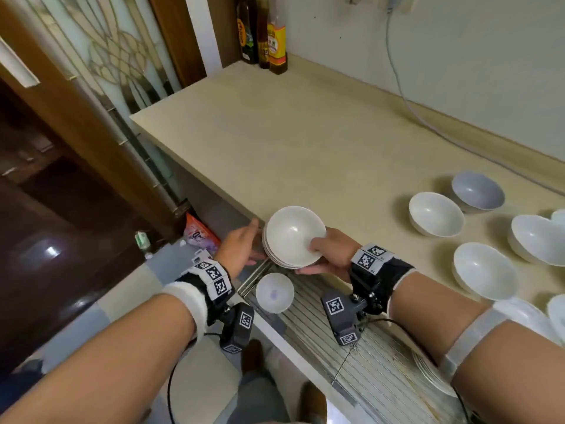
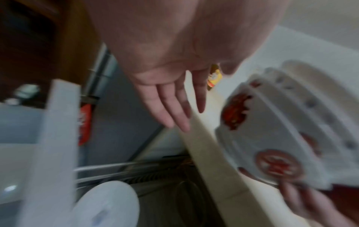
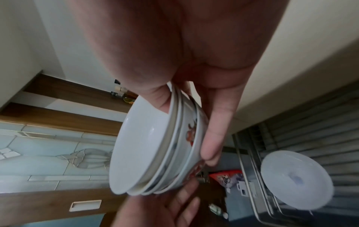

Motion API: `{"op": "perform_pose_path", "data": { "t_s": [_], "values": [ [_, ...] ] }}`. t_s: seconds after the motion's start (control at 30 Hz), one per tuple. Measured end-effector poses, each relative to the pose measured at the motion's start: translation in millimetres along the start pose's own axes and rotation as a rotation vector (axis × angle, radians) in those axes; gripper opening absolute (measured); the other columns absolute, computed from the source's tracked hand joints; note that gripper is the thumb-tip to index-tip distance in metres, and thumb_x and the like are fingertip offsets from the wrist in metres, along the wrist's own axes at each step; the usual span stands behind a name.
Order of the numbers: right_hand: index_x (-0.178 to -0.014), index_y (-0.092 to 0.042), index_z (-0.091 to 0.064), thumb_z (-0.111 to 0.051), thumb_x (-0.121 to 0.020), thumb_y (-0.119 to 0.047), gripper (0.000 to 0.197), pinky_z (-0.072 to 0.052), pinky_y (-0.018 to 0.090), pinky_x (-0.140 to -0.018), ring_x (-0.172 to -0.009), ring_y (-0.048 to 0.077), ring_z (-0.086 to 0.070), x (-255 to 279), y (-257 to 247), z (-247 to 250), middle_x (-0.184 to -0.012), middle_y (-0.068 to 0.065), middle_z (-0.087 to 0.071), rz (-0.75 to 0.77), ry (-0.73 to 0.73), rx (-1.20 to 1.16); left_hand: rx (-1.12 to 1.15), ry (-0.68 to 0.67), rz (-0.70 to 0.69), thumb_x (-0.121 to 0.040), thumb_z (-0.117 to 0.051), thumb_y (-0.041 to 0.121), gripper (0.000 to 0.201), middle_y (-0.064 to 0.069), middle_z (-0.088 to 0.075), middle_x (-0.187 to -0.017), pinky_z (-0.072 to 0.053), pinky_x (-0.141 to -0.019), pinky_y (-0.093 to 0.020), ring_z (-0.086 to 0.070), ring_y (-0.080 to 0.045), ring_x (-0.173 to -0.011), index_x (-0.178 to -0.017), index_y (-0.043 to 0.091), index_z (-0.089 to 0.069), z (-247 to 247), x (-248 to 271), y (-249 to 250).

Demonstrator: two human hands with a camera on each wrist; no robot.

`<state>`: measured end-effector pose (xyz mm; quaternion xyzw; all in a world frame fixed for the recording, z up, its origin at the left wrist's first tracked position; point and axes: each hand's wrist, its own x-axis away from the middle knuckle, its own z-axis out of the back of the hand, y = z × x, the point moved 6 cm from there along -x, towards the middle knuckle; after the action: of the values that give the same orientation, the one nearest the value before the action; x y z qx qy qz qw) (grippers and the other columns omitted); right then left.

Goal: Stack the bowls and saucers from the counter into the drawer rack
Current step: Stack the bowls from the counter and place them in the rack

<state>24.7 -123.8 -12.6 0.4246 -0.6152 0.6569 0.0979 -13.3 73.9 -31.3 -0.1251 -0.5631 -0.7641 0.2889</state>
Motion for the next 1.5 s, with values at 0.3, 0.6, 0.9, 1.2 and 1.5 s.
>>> {"op": "perform_pose_path", "data": {
  "t_s": [0.3,0.6,0.9,1.2,1.5],
  "values": [
    [-0.140,-0.012,-0.046,-0.047,-0.093,0.003,0.049,-0.062,0.048,-0.085,-0.119,0.044,-0.062,5.0,85.8,4.4,-0.136,0.021,-0.056,-0.125,-0.139,-0.104,-0.386,0.532,0.163,-0.071,-0.085,0.026,0.081,-0.019,-0.036,-0.142,-0.040,-0.105,-0.047,-0.034,-0.038,-0.135,-0.136,0.006,-0.041,18.9,4.8,-89.3],
    [-0.141,-0.007,-0.044,-0.047,-0.091,0.004,0.051,-0.064,0.044,-0.078,-0.116,0.044,-0.063,-4.2,157.5,21.6,-0.136,0.024,-0.055,-0.332,0.004,-0.137,-0.264,0.596,0.138,-0.078,-0.077,0.013,0.082,-0.016,-0.029,-0.150,-0.043,-0.106,-0.048,-0.038,-0.038,-0.132,-0.147,0.018,-0.033,21.3,7.9,-124.8],
    [-0.142,-0.008,-0.041,-0.037,-0.093,0.012,0.053,-0.062,0.055,-0.071,-0.107,0.047,-0.055,-38.3,217.4,38.0,-0.136,0.025,-0.046,-0.453,0.187,-0.169,0.055,0.479,0.175,-0.081,-0.070,0.012,0.073,-0.018,-0.047,-0.136,-0.048,-0.106,-0.041,-0.058,-0.035,-0.116,-0.142,0.016,-0.029,21.1,3.9,-147.2],
    [-0.147,-0.015,-0.038,-0.036,-0.089,0.017,0.066,-0.055,0.065,-0.083,-0.131,0.059,-0.038,-97.9,282.4,42.4,-0.155,0.025,-0.030,-0.507,0.274,-0.214,0.095,0.479,0.108,-0.069,-0.067,0.024,0.069,-0.019,-0.048,-0.130,-0.054,-0.099,-0.047,-0.060,-0.028,-0.105,-0.130,0.026,-0.035,24.7,14.0,-156.8],
    [-0.145,-0.019,-0.034,-0.040,-0.088,0.015,0.067,-0.056,0.068,-0.070,-0.127,0.059,-0.041,-127.5,321.8,31.1,-0.140,0.022,-0.036,-0.545,0.288,-0.190,0.121,0.494,0.127,-0.056,-0.066,0.043,0.086,-0.019,-0.049,-0.131,-0.058,-0.092,-0.050,-0.063,-0.031,-0.106,-0.134,0.031,-0.034,27.1,22.4,-165.1]
  ]
}}
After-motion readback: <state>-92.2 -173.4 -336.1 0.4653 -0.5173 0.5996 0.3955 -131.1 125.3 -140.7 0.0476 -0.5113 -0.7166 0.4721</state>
